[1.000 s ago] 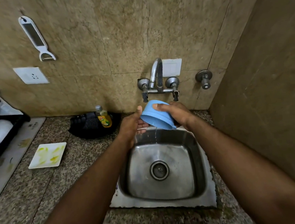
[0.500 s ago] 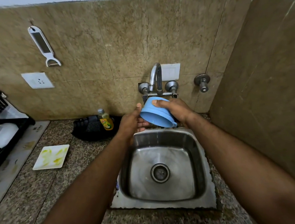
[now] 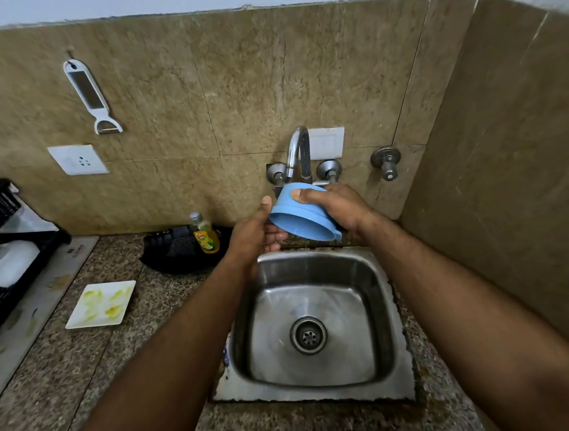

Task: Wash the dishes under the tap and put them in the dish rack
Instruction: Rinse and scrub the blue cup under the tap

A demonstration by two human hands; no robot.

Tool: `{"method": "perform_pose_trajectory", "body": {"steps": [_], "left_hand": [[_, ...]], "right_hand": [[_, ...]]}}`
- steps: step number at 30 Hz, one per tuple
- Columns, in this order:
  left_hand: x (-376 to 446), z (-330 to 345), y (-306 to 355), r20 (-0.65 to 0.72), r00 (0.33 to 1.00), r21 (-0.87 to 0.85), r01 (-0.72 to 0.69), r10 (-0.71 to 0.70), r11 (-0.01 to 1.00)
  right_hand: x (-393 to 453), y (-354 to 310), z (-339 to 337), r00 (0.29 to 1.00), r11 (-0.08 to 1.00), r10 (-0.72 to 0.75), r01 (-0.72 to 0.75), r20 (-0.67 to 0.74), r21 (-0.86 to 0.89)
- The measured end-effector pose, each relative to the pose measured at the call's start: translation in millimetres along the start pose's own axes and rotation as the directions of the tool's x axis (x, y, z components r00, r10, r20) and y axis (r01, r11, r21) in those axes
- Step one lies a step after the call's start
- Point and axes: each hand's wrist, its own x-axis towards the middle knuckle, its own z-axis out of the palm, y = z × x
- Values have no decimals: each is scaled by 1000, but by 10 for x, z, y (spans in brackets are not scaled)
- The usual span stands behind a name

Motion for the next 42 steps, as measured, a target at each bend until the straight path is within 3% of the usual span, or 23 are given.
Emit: {"method": "perform_pose_trajectory", "body": {"steps": [20, 24, 29, 33, 38, 40, 42], "left_hand": [[-64, -8, 183, 4, 995, -14, -95, 95, 995], [-22, -48, 89, -3, 1000, 36, -18, 18, 999], [21, -165, -248, -2, 991, 238, 129, -133, 963], [-6, -239, -339, 43, 971, 186, 223, -234, 957], [-65, -192, -278, 33, 950, -117, 314, -312, 942], [-37, -163, -275, -17, 953, -190, 293, -302, 937], [-31, -152, -282, -42, 958, -249, 264, -283, 932]], "right_hand": [[-132, -295, -57, 991, 977, -113, 97, -75, -189], [-109, -122, 9, 991, 972, -97, 75, -91, -221], [-181, 308, 205, 990, 894, -3, -60, -139, -444], [-251, 440, 317, 990, 877, 21, -86, -141, -473], [-254, 429, 399, 993, 858, -20, -44, -118, -513], [-255, 466, 393, 995, 892, -35, -8, -88, -452], [-287, 500, 373, 998, 966, -8, -7, -59, -258]]}}
